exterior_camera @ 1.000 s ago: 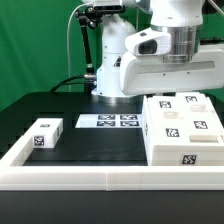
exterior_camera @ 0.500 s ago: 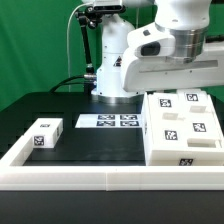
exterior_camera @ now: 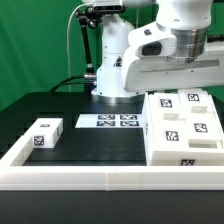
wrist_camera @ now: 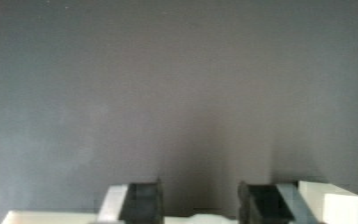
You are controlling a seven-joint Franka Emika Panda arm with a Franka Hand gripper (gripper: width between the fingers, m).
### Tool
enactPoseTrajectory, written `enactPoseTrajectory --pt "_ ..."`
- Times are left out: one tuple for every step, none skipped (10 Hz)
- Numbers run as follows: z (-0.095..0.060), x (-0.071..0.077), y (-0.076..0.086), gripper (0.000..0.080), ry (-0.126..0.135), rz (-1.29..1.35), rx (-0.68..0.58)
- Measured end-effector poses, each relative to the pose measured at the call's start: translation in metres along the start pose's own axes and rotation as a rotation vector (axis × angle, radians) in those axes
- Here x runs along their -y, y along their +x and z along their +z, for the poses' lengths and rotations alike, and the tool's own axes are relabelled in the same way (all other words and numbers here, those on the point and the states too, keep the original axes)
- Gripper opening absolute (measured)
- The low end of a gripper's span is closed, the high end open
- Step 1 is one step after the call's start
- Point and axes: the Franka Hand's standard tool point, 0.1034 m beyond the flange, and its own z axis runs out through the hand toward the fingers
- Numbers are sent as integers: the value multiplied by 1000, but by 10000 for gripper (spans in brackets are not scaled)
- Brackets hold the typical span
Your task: Assemble cabinet
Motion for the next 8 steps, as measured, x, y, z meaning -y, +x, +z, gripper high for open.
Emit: enactPoseTrajectory --pt "-6 2 -5 207 1 -1 41" --pt "-18 3 -9 207 3 6 104" --pt "-25 3 -5 207 4 6 119" --pt "-29 4 -6 207 4 13 141" --pt "-27 4 -5 207 4 11 138" --pt "-26 4 -6 207 4 11 141" --pt "-24 3 -6 207 5 14 151" --pt "-20 1 -8 207 9 19 191"
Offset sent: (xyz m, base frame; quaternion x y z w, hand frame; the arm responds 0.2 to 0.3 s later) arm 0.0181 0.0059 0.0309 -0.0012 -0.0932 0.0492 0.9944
